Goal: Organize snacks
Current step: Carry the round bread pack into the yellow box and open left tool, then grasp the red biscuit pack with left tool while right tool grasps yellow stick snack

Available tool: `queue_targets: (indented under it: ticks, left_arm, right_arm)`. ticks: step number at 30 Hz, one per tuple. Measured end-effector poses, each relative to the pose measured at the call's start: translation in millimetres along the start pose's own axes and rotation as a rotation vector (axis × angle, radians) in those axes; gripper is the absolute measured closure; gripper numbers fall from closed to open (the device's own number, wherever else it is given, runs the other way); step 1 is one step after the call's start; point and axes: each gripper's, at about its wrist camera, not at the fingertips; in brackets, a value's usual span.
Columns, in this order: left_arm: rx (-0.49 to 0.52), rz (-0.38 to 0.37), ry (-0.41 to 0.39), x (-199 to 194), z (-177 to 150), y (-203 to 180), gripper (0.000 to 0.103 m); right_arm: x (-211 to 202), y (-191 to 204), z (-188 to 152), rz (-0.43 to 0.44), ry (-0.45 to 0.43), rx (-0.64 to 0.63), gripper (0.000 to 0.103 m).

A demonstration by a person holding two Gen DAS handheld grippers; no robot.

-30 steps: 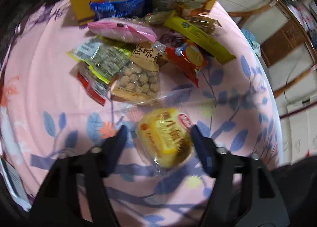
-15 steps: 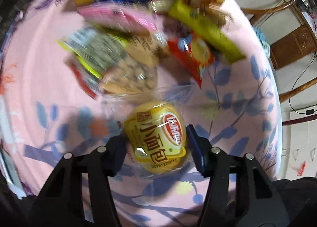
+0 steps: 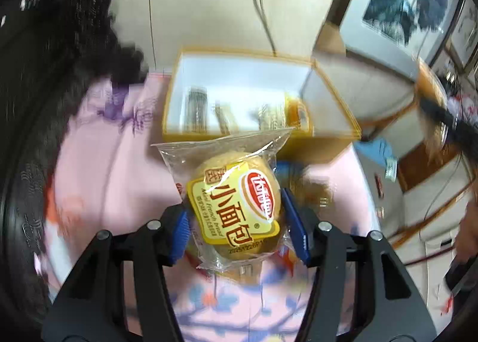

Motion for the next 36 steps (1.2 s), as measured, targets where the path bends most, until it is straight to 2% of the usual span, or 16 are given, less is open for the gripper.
queue_targets:
  ticks: [6,12,14,15,16,17,18,19,22,28,36]
  left_arm:
    - [0.053,0.008,-0.138,-1,84,-9,0.046]
    - [0.083,0.014,-0.191,20,147,-19,0.045]
    - [0.089,0.020,-0.199,27,157,-22,0.044]
    - [0.090,0.029,-0.203,31,163,-23,0.033]
    - [0.094,0.065,-0.210,34,169,-23,0.012]
    - [0.094,0.111,-0.227,33,173,-24,0.005]
    - [0.095,0.146,-0.261,28,174,-25,0.003]
    - [0.102,0.141,-0.290,21,174,-26,0.003]
    - [0.103,0.116,-0.312,10,172,-24,0.002]
    - [0.075,0.101,-0.292,-3,150,-20,0.002]
    - [0.065,0.110,-0.254,-16,93,-14,0.002]
  right_arm:
    - [21,3,38,-0.002,-0.042,-0.047,0.062]
    - [57,1,75,-0.017,-0.061,-0.078,0.062]
    - [67,0,83,-0.019,-0.069,-0.084,0.062]
    - [74,0,89,-0.023,-0.067,-0.090,0.060]
    - [80,-1,93,-0.027,-0.062,-0.088,0.058]
    - [83,-2,97,-0.032,-0.061,-0.078,0.051]
    - [82,-4,100,-0.042,-0.072,-0.056,0.036]
    - [77,-6,103,-0.049,-0.101,-0.038,0.033]
    - [70,-7,103,-0.051,-0.116,-0.048,0.033]
    - [54,-9,81,-0.046,-0.086,-0.047,0.033]
    - [35,-9,23,-0.041,0.007,-0.114,0.033]
Point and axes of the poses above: each gripper's, at about its wrist camera, not at the fingertips, and x roughly the way its jaws point, y to its left, z to its top
